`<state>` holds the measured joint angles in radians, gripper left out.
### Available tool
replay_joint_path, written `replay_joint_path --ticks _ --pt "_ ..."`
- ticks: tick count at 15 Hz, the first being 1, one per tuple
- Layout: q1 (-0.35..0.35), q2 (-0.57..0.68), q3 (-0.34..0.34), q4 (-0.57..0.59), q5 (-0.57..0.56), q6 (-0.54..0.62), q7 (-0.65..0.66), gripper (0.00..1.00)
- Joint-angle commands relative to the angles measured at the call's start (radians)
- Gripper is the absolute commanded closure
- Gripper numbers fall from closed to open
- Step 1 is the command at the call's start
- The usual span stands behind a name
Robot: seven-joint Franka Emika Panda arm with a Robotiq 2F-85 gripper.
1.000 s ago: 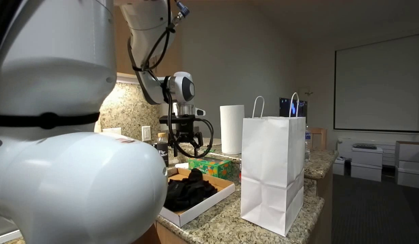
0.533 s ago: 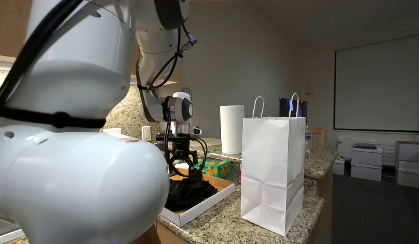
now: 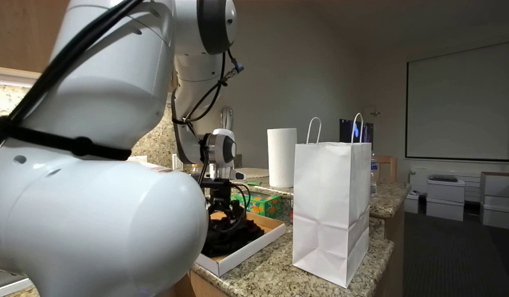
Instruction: Place the black socks inside the white bag
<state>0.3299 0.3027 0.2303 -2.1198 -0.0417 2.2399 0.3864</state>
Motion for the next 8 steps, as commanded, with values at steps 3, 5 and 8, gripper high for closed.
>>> replay_joint_path --ticks 3,5,8 --pt "0.019 0.021 -0.027 0.001 -0.009 0.013 0.054 0.42" --pt "0.024 0.012 -0.025 -0.001 -0.010 0.005 0.057 0.56" --pt "0.035 -0.004 -0.025 -0.005 -0.011 -0.014 0.077 0.76"
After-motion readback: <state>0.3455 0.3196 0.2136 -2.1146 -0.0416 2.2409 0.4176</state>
